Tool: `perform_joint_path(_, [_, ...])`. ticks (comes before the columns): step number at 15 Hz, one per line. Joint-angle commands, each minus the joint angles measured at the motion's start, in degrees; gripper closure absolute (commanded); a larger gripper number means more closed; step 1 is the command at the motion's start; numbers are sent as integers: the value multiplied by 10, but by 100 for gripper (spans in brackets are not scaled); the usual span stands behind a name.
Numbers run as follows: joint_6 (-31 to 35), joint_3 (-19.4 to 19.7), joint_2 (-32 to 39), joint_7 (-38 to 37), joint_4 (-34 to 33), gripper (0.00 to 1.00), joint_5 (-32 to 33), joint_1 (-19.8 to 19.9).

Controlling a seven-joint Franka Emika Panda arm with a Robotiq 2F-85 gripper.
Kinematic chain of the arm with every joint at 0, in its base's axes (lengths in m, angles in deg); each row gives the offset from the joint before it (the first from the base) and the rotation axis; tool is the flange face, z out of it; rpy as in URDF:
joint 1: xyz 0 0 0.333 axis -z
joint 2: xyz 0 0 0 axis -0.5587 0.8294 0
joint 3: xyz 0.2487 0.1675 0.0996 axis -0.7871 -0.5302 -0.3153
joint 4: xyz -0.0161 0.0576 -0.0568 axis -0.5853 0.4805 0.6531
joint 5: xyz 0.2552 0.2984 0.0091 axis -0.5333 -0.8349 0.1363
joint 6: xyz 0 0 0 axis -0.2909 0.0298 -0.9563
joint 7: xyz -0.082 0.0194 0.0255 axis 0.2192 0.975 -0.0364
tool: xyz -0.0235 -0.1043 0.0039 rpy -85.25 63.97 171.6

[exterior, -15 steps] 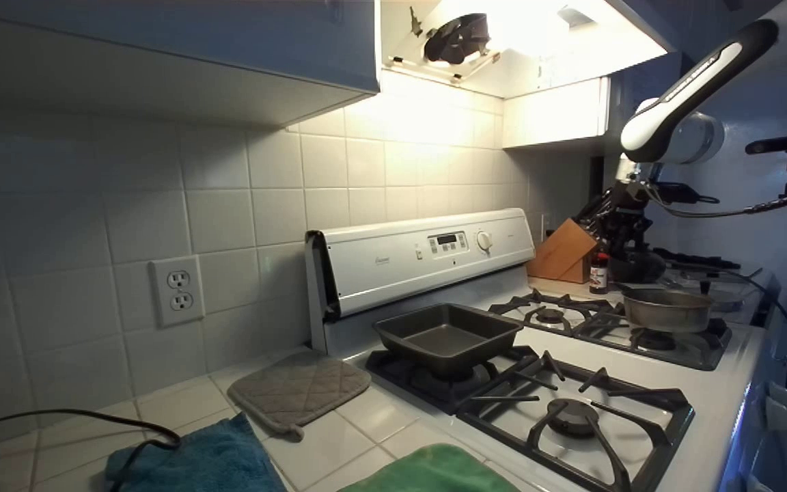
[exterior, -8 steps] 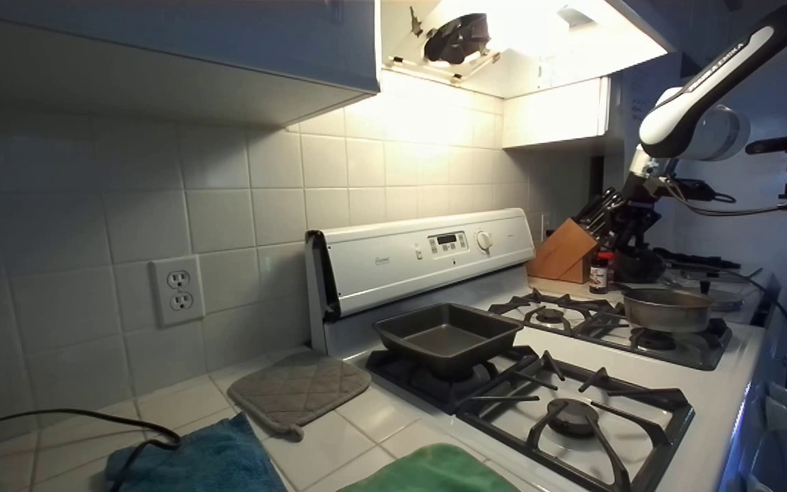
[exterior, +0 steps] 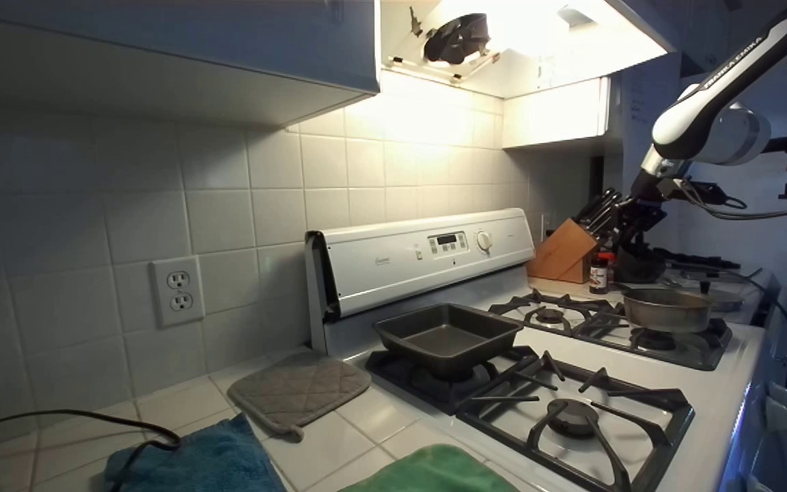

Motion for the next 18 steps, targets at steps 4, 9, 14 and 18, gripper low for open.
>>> perform_joint_path(4, [39,-7,-42,102,45,94,-100,-1])
perform_joint_path(9, [51,-9,-56,178,53,94,-171,-5])
perform_joint_path(14, [54,-8,-63,237,56,94,-227,-7])
perform_joint_path(18, [59,-8,-64,280,55,94,-269,-10])
